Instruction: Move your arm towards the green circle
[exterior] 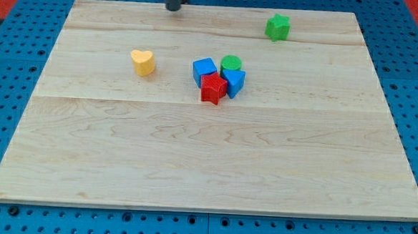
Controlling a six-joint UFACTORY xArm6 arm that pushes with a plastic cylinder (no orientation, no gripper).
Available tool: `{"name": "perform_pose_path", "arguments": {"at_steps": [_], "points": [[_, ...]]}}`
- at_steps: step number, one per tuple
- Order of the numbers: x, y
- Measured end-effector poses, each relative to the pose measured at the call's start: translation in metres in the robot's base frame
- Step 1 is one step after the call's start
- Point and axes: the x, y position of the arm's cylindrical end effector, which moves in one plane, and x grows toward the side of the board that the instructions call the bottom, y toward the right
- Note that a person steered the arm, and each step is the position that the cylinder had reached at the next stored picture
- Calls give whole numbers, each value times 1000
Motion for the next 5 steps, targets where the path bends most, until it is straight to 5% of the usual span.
{"name": "perform_pose_path", "arguments": {"at_steps": [1,3,5], "points": [[9,23],[125,86],[4,137]]}}
